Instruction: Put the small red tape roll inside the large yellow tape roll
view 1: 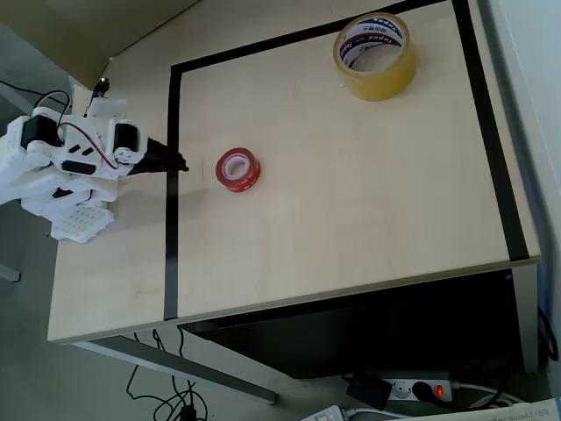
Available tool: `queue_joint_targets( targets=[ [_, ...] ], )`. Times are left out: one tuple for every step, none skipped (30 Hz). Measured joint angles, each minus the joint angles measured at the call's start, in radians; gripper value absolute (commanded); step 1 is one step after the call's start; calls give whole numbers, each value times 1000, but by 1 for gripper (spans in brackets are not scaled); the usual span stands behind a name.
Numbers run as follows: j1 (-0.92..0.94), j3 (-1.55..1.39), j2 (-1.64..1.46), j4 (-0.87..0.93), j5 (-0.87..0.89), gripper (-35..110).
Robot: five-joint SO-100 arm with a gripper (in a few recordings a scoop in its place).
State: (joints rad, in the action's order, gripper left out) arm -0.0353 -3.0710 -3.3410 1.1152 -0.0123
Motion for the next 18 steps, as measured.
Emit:
queue_joint_targets(
  targets=[
    [0, 0, 0, 0, 0, 0],
    [-2, 0, 0, 0, 0, 0],
    [-25, 0, 0, 0, 2, 0],
    [-44, 0, 0, 0, -3, 0],
    [-44, 0, 0, 0, 0, 0],
    [-52, 0, 0, 0, 2, 0],
    [-71, 0, 0, 0, 2, 0],
    [-81, 0, 0, 0, 2, 0],
    [-95, 0, 0, 0, 2, 0],
    [-103, 0, 0, 0, 0, 0],
    [-98, 0, 0, 0, 0, 0],
    [-87, 5, 0, 2, 2, 0],
    [-74, 14, 0, 14, 2, 0],
    [-57, 25, 0, 32, 2, 0],
    [-32, 37, 0, 55, 2, 0],
    [-5, 52, 0, 75, 2, 0],
    [14, 72, 2, 101, -6, 0],
    [20, 89, 5, 112, -9, 0]
  ],
)
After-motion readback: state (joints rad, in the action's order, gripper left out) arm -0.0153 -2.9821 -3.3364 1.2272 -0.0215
